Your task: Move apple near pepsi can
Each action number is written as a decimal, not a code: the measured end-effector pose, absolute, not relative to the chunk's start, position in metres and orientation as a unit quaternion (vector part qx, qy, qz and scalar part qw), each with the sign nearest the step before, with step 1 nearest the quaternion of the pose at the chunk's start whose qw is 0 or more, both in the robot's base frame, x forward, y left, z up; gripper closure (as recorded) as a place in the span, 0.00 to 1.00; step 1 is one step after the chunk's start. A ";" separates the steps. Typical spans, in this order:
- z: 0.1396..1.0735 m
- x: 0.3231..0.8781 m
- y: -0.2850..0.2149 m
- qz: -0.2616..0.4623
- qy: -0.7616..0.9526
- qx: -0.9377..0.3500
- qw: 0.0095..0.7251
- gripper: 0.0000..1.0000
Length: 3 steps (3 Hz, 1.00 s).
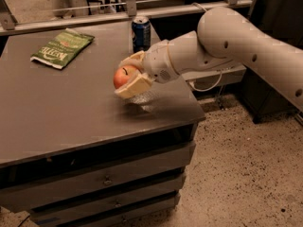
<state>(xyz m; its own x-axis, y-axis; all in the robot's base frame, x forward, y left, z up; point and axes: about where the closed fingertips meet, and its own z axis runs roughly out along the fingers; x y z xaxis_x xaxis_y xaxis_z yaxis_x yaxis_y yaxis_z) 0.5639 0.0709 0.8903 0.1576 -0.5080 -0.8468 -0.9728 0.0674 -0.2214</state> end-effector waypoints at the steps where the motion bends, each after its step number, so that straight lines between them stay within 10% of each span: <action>1: 0.909 0.582 0.047 0.227 0.588 -0.618 0.470 1.00; 3: 0.959 0.674 -0.026 0.124 0.594 -0.572 0.553 1.00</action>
Offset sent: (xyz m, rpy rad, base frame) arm 0.1236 -0.1152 0.1053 0.0324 -0.4113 -0.2968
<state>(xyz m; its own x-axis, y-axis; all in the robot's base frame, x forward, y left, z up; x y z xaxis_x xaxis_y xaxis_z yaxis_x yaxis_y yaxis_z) 0.6739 -0.0259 0.9594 0.2648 -0.5419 -0.7976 -0.8151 0.3161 -0.4854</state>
